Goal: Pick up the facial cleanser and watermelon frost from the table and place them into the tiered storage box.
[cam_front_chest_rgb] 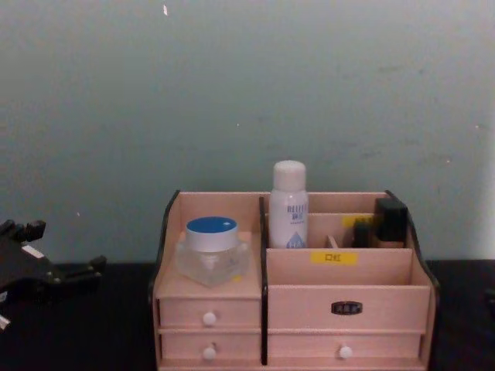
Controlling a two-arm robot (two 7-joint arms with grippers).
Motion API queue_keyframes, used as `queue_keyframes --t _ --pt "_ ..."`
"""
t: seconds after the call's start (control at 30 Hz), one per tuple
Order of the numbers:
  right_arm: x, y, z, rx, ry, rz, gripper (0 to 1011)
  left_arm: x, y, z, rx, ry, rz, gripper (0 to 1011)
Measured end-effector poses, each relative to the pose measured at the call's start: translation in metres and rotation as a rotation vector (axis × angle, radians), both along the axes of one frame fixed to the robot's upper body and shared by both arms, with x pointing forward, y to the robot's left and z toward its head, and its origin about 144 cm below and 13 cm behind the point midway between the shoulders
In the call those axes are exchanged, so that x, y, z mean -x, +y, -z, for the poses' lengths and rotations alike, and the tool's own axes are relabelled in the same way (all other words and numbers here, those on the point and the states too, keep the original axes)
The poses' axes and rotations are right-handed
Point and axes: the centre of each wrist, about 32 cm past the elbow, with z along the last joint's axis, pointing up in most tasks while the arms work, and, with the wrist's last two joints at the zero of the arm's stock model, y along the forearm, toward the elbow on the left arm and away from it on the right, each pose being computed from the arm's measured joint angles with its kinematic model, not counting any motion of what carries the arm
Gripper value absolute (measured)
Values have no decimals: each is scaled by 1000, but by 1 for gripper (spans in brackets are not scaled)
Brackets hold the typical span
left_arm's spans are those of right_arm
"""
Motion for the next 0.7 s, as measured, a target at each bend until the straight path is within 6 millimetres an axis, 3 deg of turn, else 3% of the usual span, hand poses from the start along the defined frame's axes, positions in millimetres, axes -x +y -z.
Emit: queue_keyframes --t 0.7 --pt "-6 1 4 -5 21 -19 1003 0 0 0 0 0 0 1001"
